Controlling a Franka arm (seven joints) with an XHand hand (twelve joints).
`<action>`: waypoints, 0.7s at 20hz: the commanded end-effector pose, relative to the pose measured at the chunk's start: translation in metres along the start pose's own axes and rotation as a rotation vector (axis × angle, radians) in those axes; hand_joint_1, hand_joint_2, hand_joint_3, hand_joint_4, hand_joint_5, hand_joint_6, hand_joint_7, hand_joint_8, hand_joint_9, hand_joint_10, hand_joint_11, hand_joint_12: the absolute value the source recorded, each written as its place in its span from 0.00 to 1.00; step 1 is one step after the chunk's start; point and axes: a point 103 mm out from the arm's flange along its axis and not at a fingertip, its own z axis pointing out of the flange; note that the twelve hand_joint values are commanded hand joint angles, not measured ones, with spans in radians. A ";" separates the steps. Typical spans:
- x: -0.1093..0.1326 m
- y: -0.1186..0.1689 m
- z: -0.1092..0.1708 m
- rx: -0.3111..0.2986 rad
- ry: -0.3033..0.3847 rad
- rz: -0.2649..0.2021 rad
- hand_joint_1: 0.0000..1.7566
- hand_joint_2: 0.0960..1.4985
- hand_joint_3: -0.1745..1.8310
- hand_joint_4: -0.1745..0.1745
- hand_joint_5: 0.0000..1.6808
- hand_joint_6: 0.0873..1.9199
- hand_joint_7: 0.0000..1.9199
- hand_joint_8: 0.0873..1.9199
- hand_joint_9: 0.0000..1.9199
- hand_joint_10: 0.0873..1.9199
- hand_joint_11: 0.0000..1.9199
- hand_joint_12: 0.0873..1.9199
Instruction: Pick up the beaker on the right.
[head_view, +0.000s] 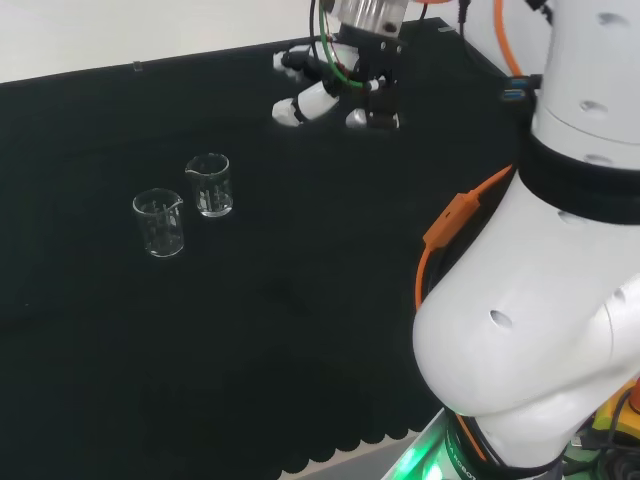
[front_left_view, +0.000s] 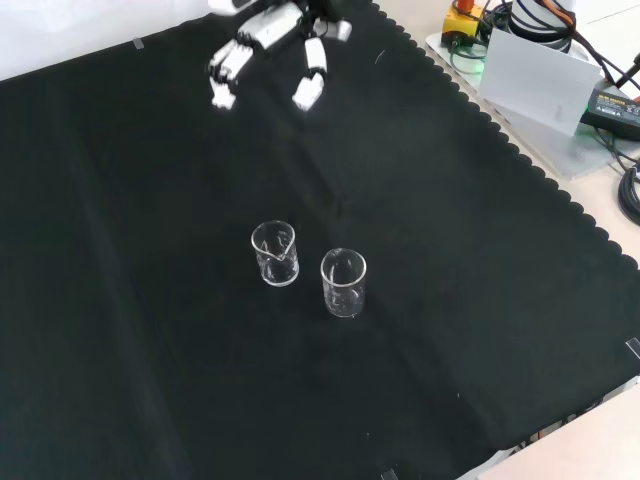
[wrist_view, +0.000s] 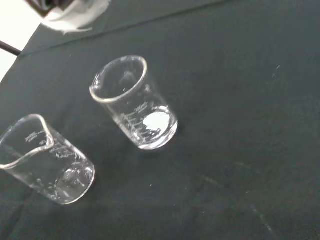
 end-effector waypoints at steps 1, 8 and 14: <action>-0.005 0.047 0.059 0.023 0.160 -0.123 0.45 0.33 0.45 0.30 0.16 0.00 0.09 0.30 0.16 0.31 0.00 0.57; 0.004 0.064 0.075 0.059 0.178 -0.163 0.45 0.32 0.46 0.30 0.16 0.00 0.09 0.29 0.15 0.31 0.00 0.57; 0.003 0.073 0.094 0.083 0.199 -0.177 0.45 0.32 0.46 0.31 0.15 0.00 0.07 0.29 0.14 0.30 0.00 0.56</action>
